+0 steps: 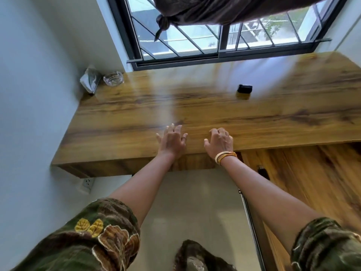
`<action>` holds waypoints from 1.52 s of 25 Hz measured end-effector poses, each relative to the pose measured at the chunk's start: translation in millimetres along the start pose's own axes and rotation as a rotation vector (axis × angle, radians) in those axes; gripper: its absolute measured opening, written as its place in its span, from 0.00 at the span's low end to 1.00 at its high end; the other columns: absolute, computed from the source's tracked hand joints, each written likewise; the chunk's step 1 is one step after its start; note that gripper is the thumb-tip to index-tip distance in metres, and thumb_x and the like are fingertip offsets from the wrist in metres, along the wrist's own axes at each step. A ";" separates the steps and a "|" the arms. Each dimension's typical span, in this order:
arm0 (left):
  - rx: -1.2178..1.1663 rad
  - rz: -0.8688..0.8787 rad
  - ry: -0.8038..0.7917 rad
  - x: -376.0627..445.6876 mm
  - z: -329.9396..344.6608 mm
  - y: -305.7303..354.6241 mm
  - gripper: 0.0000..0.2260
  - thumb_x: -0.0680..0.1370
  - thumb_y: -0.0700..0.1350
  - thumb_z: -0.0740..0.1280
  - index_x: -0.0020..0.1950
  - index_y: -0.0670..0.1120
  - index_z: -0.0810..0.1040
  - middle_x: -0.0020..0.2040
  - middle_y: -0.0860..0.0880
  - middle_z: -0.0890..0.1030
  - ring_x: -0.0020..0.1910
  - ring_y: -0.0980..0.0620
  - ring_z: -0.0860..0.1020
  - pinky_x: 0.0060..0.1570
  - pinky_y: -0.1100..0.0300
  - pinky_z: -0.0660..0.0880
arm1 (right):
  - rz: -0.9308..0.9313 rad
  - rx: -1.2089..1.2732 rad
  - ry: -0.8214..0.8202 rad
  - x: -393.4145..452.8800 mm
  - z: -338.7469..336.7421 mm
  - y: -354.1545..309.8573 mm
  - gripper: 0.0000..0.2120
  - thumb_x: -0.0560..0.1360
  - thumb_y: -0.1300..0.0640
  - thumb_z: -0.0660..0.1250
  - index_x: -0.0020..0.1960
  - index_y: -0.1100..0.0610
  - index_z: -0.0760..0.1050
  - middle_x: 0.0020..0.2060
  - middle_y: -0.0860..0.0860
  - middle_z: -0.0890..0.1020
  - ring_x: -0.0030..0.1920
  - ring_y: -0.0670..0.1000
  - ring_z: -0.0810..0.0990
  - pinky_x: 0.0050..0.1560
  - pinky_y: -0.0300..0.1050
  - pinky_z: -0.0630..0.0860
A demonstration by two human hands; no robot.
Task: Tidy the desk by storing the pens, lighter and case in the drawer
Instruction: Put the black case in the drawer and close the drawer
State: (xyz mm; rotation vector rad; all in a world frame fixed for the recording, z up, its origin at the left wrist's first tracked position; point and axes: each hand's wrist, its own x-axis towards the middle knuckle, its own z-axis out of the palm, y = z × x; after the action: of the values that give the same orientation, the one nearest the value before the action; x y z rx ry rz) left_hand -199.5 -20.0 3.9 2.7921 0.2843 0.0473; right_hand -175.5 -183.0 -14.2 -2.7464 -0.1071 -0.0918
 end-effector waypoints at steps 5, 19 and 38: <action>0.004 0.009 -0.093 48.8 2.5 4.4 0.25 0.81 0.55 0.59 0.76 0.49 0.62 0.77 0.43 0.61 0.76 0.44 0.58 0.70 0.33 0.53 | 0.002 -0.036 0.026 42.7 7.5 -7.7 0.16 0.73 0.53 0.66 0.59 0.59 0.75 0.56 0.58 0.77 0.58 0.58 0.75 0.58 0.54 0.73; 0.156 0.065 -0.539 191.6 45.0 76.0 0.42 0.73 0.73 0.52 0.77 0.58 0.33 0.75 0.45 0.25 0.74 0.43 0.27 0.66 0.31 0.31 | 0.412 -0.018 0.146 258.4 -13.5 93.4 0.35 0.66 0.47 0.73 0.70 0.51 0.63 0.73 0.61 0.59 0.66 0.67 0.65 0.63 0.61 0.68; 0.106 0.176 -0.427 104.1 29.3 82.9 0.33 0.79 0.58 0.60 0.79 0.50 0.50 0.79 0.41 0.39 0.78 0.42 0.37 0.71 0.34 0.36 | 0.290 0.004 0.095 158.2 -16.3 70.7 0.27 0.68 0.34 0.67 0.45 0.59 0.80 0.46 0.61 0.84 0.51 0.62 0.82 0.52 0.49 0.75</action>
State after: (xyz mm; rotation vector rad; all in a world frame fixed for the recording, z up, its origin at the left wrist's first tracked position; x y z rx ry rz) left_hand -79.8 -85.2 3.5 2.8310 -0.0656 -0.5291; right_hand -12.7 -244.6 -13.5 -2.7153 0.3154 -0.1419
